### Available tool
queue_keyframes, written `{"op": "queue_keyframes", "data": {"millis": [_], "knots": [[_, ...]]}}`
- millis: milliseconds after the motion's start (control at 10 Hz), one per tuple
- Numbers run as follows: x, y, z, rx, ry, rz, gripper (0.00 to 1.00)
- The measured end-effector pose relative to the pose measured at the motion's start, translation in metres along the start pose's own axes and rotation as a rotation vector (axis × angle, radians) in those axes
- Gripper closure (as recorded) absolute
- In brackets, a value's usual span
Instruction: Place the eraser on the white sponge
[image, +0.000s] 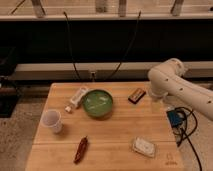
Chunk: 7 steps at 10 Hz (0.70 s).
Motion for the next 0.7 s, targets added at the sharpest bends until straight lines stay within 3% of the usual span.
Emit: {"op": "queue_keyframes", "data": {"millis": [700], "knots": [[0.006, -0.032, 0.018, 0.028, 0.013, -0.046, 0.2]]}}
